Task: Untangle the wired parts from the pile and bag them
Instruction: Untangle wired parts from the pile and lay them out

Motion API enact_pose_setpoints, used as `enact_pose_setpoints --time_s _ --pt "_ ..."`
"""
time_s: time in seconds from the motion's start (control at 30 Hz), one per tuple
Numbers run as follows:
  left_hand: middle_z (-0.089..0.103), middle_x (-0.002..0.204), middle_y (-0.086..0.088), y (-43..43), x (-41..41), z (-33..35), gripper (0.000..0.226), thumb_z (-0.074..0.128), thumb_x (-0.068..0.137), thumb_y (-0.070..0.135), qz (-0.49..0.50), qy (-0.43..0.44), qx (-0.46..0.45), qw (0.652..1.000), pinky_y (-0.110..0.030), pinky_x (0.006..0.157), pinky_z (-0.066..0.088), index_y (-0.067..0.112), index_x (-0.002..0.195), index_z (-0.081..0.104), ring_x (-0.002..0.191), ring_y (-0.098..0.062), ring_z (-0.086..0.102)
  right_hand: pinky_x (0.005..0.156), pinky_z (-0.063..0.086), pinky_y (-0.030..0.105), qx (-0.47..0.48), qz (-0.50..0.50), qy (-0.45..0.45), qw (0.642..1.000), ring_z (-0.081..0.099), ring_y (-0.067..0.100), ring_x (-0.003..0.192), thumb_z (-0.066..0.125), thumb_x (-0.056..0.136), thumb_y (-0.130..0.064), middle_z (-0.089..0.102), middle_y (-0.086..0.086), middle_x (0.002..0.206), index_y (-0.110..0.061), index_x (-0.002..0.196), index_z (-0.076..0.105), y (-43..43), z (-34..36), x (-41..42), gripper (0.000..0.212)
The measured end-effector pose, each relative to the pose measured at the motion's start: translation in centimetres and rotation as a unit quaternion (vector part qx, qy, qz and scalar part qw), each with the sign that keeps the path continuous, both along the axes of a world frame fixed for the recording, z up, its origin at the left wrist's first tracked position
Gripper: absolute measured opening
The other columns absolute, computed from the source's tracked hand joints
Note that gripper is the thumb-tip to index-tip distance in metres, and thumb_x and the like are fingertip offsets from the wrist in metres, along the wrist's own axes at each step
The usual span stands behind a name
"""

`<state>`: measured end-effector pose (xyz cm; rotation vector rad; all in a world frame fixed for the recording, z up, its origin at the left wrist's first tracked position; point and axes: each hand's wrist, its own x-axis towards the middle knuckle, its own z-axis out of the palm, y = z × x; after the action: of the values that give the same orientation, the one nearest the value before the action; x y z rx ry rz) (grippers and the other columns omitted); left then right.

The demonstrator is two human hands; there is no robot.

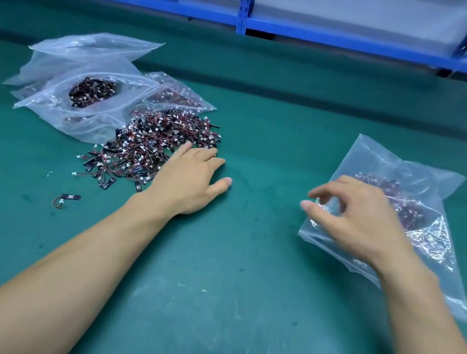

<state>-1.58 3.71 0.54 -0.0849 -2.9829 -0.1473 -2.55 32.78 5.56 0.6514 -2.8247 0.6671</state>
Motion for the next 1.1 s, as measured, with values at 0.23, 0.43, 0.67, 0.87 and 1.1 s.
enact_pose_setpoints --time_s 0.23,0.43,0.67,0.87,1.1 --pt "0.04 0.155 0.004 1.4 1.8 0.2 0.057 0.041 0.097 0.059 -0.087 0.005 0.022 0.996 -0.035 0.119 0.017 0.027 0.143 0.05 0.142 -0.018 0.033 0.088 0.049 0.035 0.067 0.053 -0.068 0.994 0.05 0.005 0.089 0.066 0.087 -0.055 0.054 -0.015 0.105 -0.031 0.117 0.068 -1.2 -2.6 -0.7 0.038" --pt "0.06 0.134 0.014 2.0 4.5 0.7 0.04 0.058 0.094 0.048 -0.224 0.011 0.135 0.965 -0.031 0.108 0.038 0.027 0.127 0.065 0.124 -0.009 0.05 0.079 0.052 0.034 0.073 -0.042 -0.074 0.994 0.062 0.01 0.09 0.067 0.082 -0.061 0.061 -0.019 0.089 -0.033 0.092 0.069 0.1 -2.3 -1.3 0.029" --pt "0.05 0.144 0.008 0.7 3.2 0.5 0.031 0.057 0.097 0.021 -0.158 0.054 0.176 0.97 -0.042 0.112 0.034 0.026 0.127 0.064 0.133 -0.016 0.04 0.073 0.045 0.032 0.072 -0.064 0.036 0.995 0.06 0.016 0.095 0.067 0.085 -0.05 0.06 -0.015 0.092 -0.032 0.098 0.07 -1.5 -2.3 -0.6 0.022" --pt "0.05 0.136 0.013 1.2 2.2 -0.1 0.041 0.057 0.095 0.029 -0.118 0.027 0.113 0.986 -0.039 0.104 0.037 0.039 0.135 0.055 0.122 -0.016 0.044 0.087 0.047 0.036 0.012 0.098 0.046 0.994 0.052 0.019 0.101 0.069 0.09 -0.04 0.06 -0.005 0.11 -0.025 0.126 0.066 -5.5 -3.8 1.2 0.039" --pt "0.052 0.131 0.008 0.1 2.0 0.0 0.047 0.056 0.094 0.048 -0.032 0.06 0.068 0.995 -0.04 0.102 0.037 0.037 0.139 0.053 0.12 -0.019 0.044 0.095 0.044 0.04 0.055 0.118 0.026 0.991 0.049 0.02 0.107 0.062 0.095 -0.043 0.06 -0.004 0.118 -0.027 0.123 0.07 -6.3 -4.4 0.9 0.033"
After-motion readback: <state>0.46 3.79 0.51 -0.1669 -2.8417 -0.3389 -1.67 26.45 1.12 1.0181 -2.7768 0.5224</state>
